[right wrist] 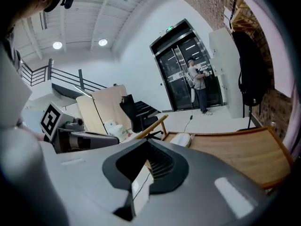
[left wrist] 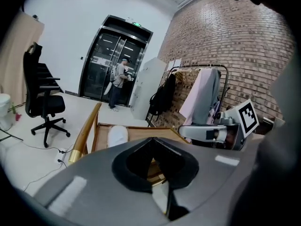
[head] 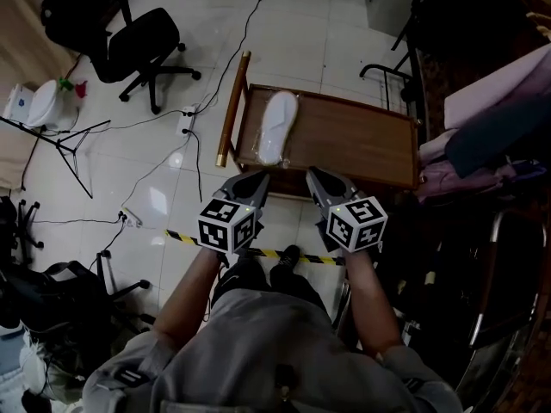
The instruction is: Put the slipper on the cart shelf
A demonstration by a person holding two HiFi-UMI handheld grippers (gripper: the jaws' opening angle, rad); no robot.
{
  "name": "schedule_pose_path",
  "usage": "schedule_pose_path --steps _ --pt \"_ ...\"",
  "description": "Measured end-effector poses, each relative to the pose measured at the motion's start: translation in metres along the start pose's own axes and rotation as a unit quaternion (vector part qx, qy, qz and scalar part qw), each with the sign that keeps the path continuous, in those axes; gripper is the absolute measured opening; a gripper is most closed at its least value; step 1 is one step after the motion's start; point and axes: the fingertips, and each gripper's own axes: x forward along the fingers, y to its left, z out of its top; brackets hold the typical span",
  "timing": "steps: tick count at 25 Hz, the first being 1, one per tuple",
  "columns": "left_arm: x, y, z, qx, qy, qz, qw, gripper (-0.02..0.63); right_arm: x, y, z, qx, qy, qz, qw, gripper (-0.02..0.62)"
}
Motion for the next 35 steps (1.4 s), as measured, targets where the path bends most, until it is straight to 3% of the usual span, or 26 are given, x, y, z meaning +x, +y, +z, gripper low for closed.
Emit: schedule_pose_path --steps 12,19,23,31,35 --pt "0.064 0.059 -0.031 -0.017 0.05 -0.006 0.9986 0.008 0.098 -0.057 -0.058 0.056 0.079 -0.025 0.995 0.02" --pt "0.081 0.081 -0.044 -0.029 0.076 -0.01 0.9966 0.008 0.149 -0.088 -0.099 0.136 0.129 -0.045 0.981 0.215" --pt "0.078 0.088 -0.051 -0.034 0.087 -0.016 0.9955 0.008 0.173 -0.094 -0.12 0.175 0.163 -0.048 0.97 0.262" --pt "0.065 0.086 -0.04 -0.058 0.073 -0.028 0.9953 0.008 0.197 -0.09 -0.139 0.197 0.244 -0.052 0.948 0.261" --pt "0.058 0.09 -0.038 -0.056 0.068 -0.026 0.9958 0.008 0.205 -0.082 -0.139 0.182 0.254 -0.041 0.949 0.175"
